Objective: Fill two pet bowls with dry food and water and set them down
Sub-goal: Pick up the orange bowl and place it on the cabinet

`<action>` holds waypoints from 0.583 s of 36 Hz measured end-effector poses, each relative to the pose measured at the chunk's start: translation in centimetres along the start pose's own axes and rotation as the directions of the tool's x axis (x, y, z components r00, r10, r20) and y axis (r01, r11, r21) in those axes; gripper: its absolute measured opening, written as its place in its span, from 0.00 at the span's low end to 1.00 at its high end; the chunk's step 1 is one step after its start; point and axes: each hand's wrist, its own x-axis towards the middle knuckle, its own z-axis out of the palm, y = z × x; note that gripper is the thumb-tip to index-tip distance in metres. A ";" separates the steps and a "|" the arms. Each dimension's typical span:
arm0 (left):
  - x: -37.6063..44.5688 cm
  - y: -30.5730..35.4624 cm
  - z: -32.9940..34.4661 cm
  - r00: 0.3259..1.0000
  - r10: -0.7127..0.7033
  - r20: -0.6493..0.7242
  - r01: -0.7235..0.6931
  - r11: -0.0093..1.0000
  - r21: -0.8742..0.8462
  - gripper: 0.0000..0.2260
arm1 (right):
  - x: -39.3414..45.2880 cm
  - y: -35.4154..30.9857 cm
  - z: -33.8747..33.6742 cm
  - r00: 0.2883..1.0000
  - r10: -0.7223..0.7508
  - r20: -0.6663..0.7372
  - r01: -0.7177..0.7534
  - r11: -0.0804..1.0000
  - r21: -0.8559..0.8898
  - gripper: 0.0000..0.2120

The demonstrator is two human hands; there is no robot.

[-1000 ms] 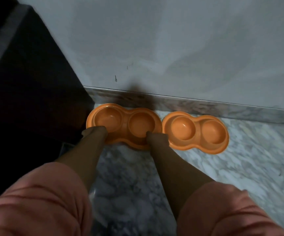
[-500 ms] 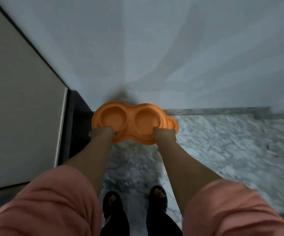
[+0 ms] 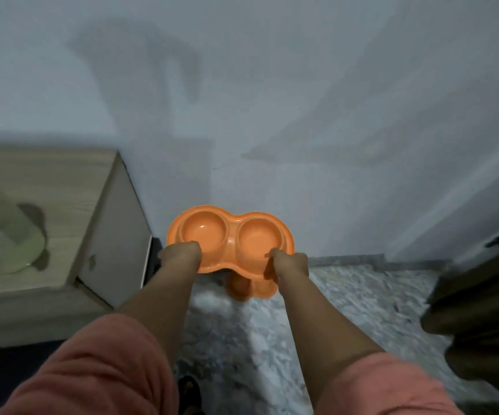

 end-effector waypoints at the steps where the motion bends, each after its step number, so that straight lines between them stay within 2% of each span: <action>1: -1.6 -0.1 -1.1 1.000 0.016 -0.010 -0.016 1.000 -0.016 0.28 | -1.2 0.2 -1.0 0.999 -0.033 0.013 0.033 0.999 0.008 0.27; 3: -5.9 -0.3 -3.3 0.998 0.048 -0.030 -0.050 0.995 -0.086 0.27 | -3.3 0.4 -2.8 0.997 -0.077 0.026 0.078 0.997 -0.011 0.27; 5: -9.5 -1.2 -5.1 0.997 0.060 -0.046 -0.063 0.995 -0.081 0.25 | -5.5 1.0 -4.3 0.993 -0.111 0.028 0.112 0.994 -0.020 0.27; 11: -15.2 -5.2 -10.2 0.995 0.070 -0.068 -0.078 0.990 -0.122 0.22 | -11.2 3.6 -6.9 0.982 -0.168 0.090 0.170 0.985 -0.018 0.26; 18: -16.9 -9.9 -18.8 0.985 0.100 -0.141 -0.125 0.976 -0.179 0.22 | -18.7 6.8 -5.0 0.960 -0.215 0.178 0.229 0.971 -0.064 0.27; 21: -15.9 -11.7 -22.6 0.988 0.103 -0.114 -0.125 0.971 -0.206 0.23 | -22.0 7.7 -3.3 0.946 -0.237 0.219 0.258 0.963 -0.071 0.27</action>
